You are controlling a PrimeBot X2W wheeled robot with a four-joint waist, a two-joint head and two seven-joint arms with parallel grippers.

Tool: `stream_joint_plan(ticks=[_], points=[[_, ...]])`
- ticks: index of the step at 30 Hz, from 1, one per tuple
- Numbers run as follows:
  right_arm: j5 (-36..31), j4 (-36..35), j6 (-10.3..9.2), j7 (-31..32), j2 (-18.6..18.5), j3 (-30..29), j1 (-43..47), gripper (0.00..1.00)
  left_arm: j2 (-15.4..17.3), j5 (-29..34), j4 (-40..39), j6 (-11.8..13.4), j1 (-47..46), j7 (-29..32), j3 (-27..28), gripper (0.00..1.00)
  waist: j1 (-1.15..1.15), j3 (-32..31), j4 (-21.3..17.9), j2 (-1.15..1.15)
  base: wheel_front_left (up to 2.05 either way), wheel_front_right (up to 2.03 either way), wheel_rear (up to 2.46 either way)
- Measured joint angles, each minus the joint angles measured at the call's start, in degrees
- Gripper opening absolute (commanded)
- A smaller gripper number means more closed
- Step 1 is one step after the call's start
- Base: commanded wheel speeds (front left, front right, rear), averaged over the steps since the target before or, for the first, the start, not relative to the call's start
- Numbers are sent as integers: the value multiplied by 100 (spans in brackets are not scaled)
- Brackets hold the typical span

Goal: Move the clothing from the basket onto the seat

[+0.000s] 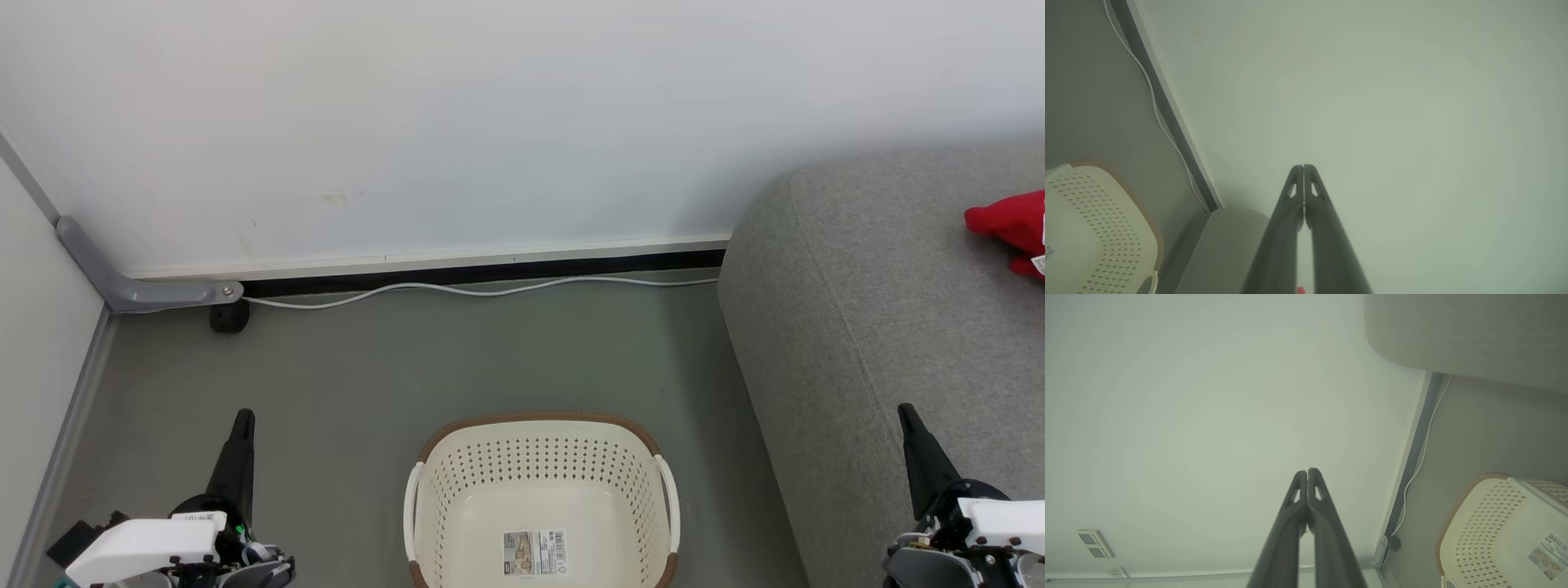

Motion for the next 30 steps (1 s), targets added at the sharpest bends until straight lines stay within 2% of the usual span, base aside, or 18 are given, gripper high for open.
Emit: stream_joint_plan(ticks=[30], points=[[1, -1, 0, 0, 0, -2, -1, 0, -2, 0, 0, 0, 0, 0, 8, 0, 0, 0, 0, 0, 0, 0, 0]])
